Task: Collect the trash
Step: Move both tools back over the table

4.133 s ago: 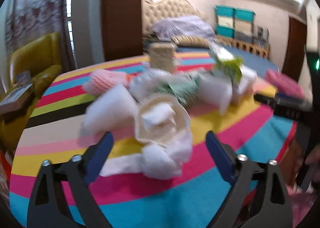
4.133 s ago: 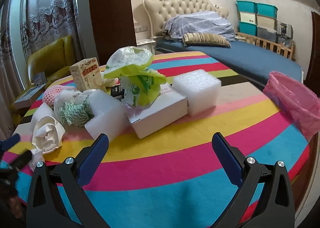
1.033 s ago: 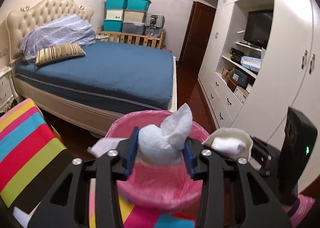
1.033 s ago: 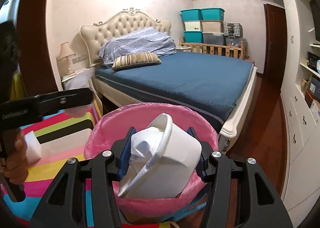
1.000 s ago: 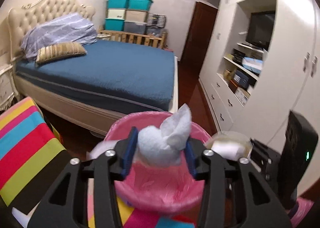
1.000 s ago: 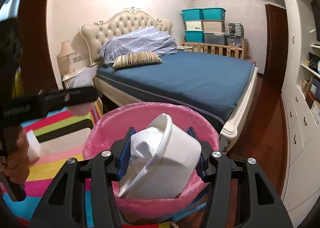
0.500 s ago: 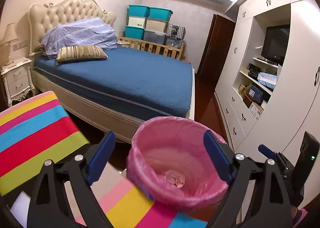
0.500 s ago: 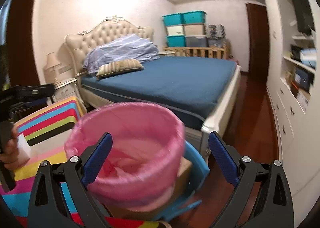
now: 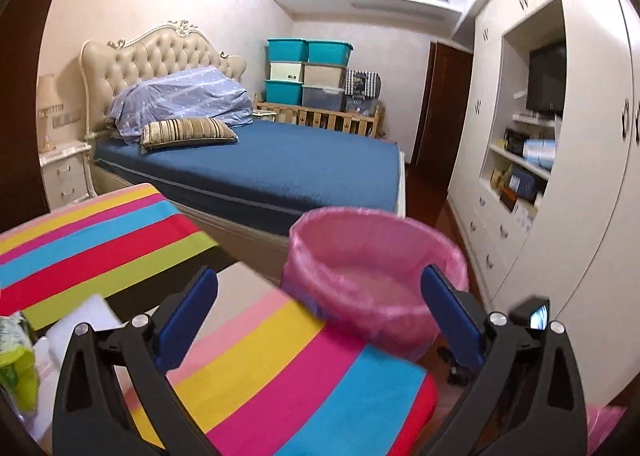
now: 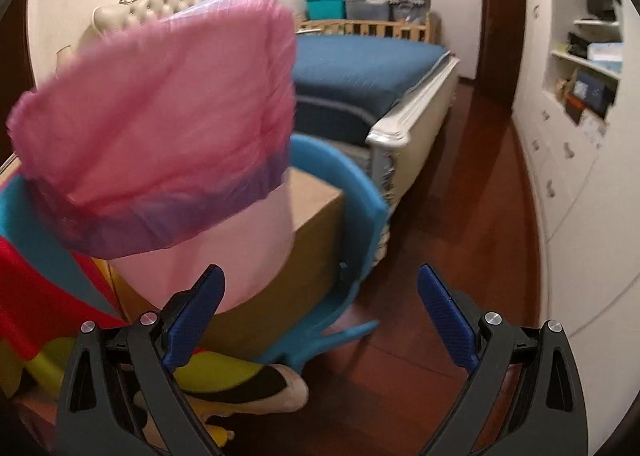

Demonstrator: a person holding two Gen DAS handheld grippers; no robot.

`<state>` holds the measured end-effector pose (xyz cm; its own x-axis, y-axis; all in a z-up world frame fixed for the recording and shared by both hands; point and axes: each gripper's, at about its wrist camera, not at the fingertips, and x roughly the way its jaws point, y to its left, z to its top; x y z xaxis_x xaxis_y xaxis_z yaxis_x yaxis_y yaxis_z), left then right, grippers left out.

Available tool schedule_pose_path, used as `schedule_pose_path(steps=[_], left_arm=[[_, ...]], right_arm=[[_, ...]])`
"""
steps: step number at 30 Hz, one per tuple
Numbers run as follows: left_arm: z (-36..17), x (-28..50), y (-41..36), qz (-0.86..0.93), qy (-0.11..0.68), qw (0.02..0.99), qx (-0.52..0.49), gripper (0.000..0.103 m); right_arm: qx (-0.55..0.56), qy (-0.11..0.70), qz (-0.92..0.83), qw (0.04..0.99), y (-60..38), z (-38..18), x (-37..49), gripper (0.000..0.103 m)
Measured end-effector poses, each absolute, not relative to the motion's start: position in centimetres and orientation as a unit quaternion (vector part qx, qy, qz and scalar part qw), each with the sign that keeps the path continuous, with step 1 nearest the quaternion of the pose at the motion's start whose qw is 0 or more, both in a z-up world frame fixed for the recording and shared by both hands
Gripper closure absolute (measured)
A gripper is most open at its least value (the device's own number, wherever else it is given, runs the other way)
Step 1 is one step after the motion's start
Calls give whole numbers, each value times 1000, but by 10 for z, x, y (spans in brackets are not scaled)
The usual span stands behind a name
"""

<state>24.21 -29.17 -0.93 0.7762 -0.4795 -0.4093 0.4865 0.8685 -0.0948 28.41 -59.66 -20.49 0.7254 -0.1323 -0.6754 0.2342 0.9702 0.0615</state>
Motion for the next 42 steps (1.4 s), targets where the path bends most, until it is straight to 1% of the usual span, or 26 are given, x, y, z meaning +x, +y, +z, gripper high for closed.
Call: schedule_pose_path(steps=[2, 3, 4, 9, 13, 16, 20, 22, 25, 29, 33, 39, 42], left_arm=[[-12, 238, -287, -250, 213, 944, 19, 5], [-11, 238, -281, -244, 214, 946, 20, 5], [-10, 239, -278, -239, 214, 947, 17, 5], [3, 245, -247, -212, 210, 954, -27, 5], [8, 243, -227, -198, 208, 957, -35, 5], [14, 230, -208, -195, 205, 958, -34, 5], [16, 206, -169, -182, 210, 960, -37, 4], [12, 192, -141, -169, 223, 959, -49, 4], [6, 169, -101, -137, 236, 961, -53, 4], [1, 135, -46, -80, 252, 964, -25, 4], [-7, 102, 18, 16, 269, 963, 11, 4], [-22, 77, 108, 92, 295, 950, -43, 4], [-27, 72, 132, 115, 304, 945, -44, 4]], right_arm=[[60, 360, -95, 926, -588, -208, 300, 13], [56, 358, -91, 928, -586, -209, 308, 10], [56, 359, -87, 928, -584, -210, 314, 10], [61, 359, -75, 928, -575, -213, 337, 10], [50, 376, -71, 923, -570, -213, 343, 10], [61, 358, -86, 928, -572, -186, 327, 10], [37, 308, -103, 945, -556, -125, 282, 10], [24, 291, -84, 953, -535, -97, 265, 8], [-1, 263, -21, 965, -478, -59, 244, 8], [-16, 252, 66, 965, -398, -38, 235, 7], [-7, 277, 148, 949, -313, -37, 238, 7], [-32, 305, 246, 919, -196, -45, 227, 7], [-48, 312, 262, 912, -157, -43, 222, 7]])
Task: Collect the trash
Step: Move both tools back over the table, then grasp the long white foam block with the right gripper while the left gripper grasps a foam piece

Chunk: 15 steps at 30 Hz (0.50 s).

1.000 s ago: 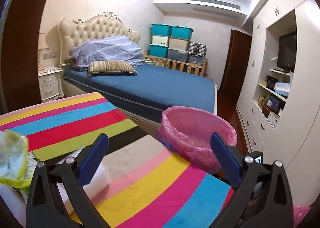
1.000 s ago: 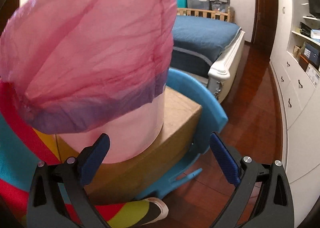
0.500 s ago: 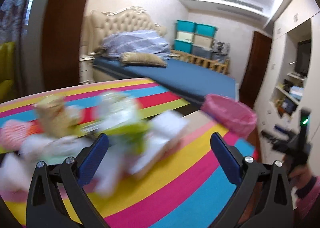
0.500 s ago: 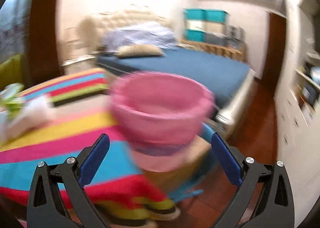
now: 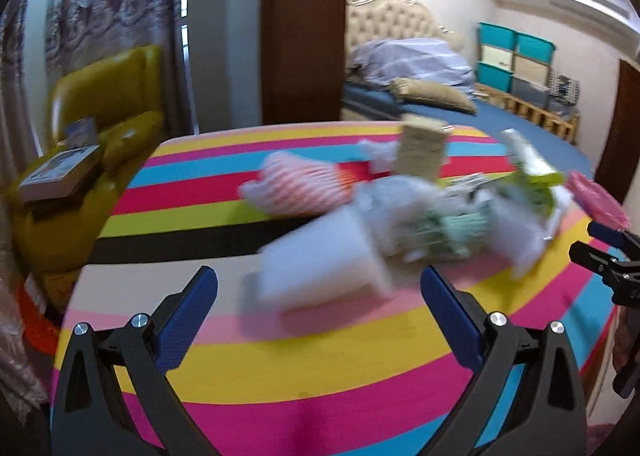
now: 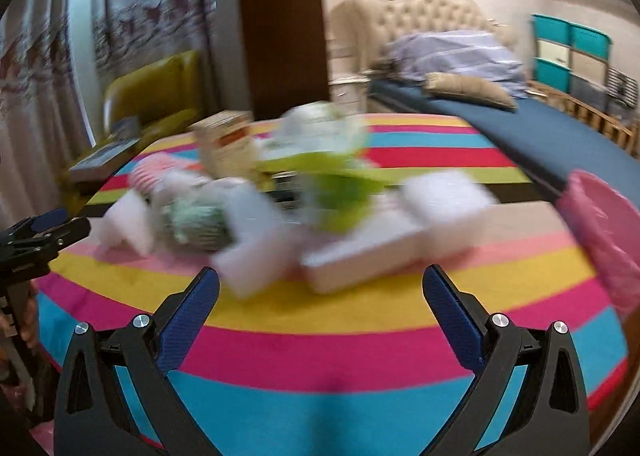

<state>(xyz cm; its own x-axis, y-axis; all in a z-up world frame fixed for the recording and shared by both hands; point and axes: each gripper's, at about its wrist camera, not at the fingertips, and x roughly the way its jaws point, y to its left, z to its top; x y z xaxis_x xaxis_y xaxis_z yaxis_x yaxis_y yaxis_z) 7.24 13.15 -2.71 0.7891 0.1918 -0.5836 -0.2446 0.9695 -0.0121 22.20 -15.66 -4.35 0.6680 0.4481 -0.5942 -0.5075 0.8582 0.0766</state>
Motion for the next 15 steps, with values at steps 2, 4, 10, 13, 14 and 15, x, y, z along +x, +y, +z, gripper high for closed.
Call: schedule_pose_path(steps=[2, 4, 10, 13, 14, 15], left_arm=[[-31, 68, 143, 121, 310, 942, -44, 4], [-35, 65, 150, 125, 315, 940, -48, 4], [-42, 69, 160, 120, 327, 935, -65, 4], [-45, 73, 160, 116, 333, 933, -67, 4], [-46, 74, 160, 115, 335, 933, -67, 4], [-47, 78, 160, 112, 338, 932, -69, 4]], right_arm=[[-53, 318, 264, 909, -139, -44, 227, 7], [-58, 331, 267, 903, -123, -48, 233, 7], [-97, 341, 236, 905, -101, -60, 255, 8], [-117, 340, 238, 902, -94, -61, 256, 14], [-124, 338, 243, 901, -93, -62, 254, 19], [-142, 330, 249, 899, -90, -62, 248, 26]])
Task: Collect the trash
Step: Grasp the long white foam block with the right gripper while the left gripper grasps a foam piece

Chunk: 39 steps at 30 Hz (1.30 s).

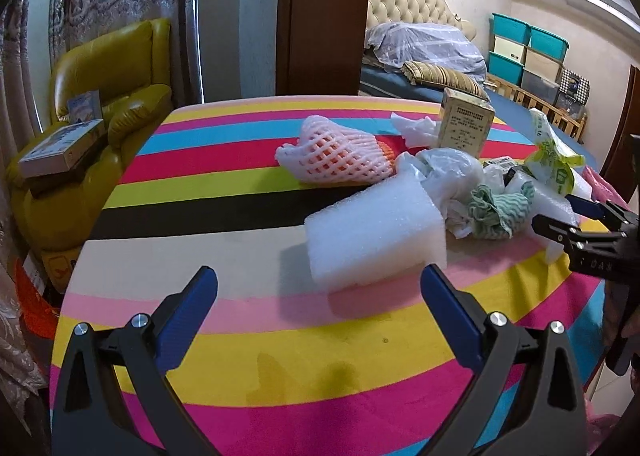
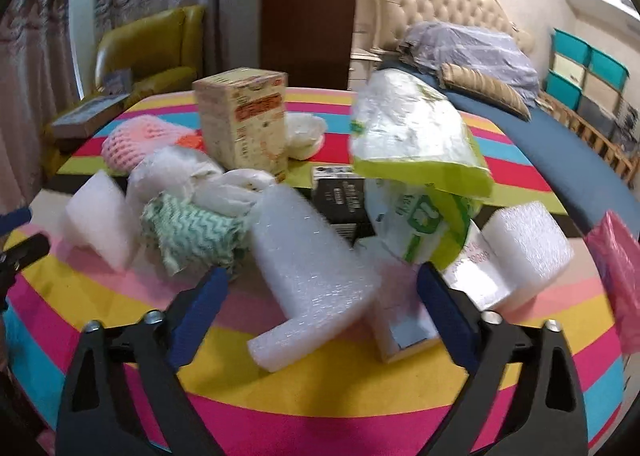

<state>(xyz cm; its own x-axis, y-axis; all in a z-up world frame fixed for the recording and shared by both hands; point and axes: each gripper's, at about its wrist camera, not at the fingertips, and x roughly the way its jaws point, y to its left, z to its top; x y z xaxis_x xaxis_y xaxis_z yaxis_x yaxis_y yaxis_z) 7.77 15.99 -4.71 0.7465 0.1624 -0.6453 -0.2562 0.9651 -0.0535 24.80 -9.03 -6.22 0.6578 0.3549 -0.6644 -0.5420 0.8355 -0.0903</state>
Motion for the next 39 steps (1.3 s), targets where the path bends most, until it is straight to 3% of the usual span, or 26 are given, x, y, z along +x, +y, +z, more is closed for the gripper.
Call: schedule_pose_path(steps=[2, 3, 7, 18, 19, 20, 27, 39], left_arm=[[-50, 82, 159, 108, 343, 930, -76, 4], [-51, 86, 158, 103, 347, 929, -80, 4], [-53, 96, 151, 94, 356, 927, -77, 4], [-55, 146, 136, 51, 384, 921, -40, 5], [-56, 147, 134, 46, 385, 921, -38, 7], [-55, 146, 129, 47, 383, 922, -31, 16], [-42, 120, 101, 52, 333, 941, 12, 19], [1, 101, 55, 24, 244, 969, -10, 19]], right_arm=[[-154, 323, 255, 898, -92, -63, 242, 38], [-155, 318, 256, 900, -94, -62, 238, 49], [-120, 311, 270, 903, -113, -55, 231, 54], [-78, 291, 283, 910, -139, -39, 223, 54], [-76, 291, 282, 911, -140, -39, 223, 54], [-74, 290, 281, 912, -141, -39, 223, 54], [-63, 287, 281, 914, -157, -39, 220, 54], [-40, 257, 253, 932, -213, -20, 209, 54]])
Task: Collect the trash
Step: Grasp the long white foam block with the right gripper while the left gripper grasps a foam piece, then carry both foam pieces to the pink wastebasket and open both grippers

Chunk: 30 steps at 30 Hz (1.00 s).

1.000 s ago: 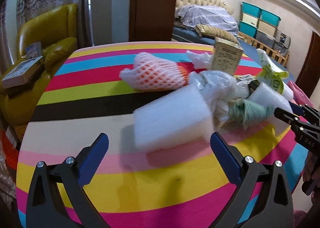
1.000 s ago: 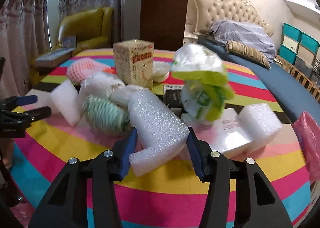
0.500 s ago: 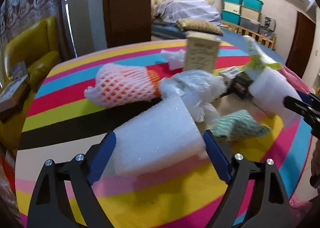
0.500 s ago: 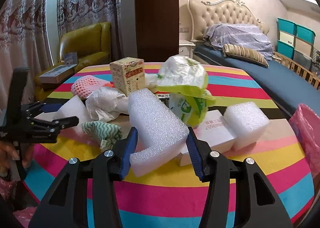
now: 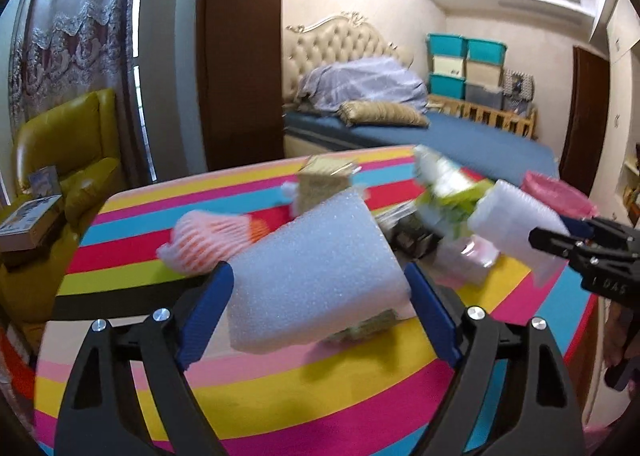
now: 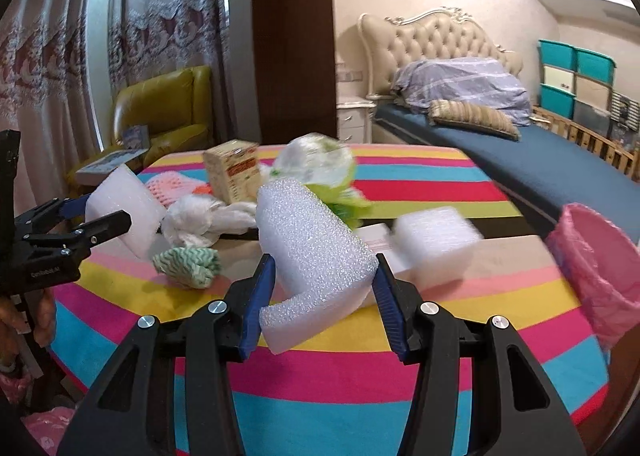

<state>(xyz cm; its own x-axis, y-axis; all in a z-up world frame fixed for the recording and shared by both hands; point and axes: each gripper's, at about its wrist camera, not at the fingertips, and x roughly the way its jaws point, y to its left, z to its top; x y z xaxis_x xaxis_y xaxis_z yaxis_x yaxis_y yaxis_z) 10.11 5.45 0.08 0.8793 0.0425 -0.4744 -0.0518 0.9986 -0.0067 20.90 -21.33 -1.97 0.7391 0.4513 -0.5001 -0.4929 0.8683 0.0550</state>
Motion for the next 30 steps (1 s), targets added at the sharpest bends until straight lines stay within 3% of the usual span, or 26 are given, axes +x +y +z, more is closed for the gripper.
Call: schedule_pose_path(steps=[30], left_arm=[[21, 264, -231, -264, 250, 932, -12, 18]], right_arm=[[40, 237, 16, 971, -469, -13, 268, 54]])
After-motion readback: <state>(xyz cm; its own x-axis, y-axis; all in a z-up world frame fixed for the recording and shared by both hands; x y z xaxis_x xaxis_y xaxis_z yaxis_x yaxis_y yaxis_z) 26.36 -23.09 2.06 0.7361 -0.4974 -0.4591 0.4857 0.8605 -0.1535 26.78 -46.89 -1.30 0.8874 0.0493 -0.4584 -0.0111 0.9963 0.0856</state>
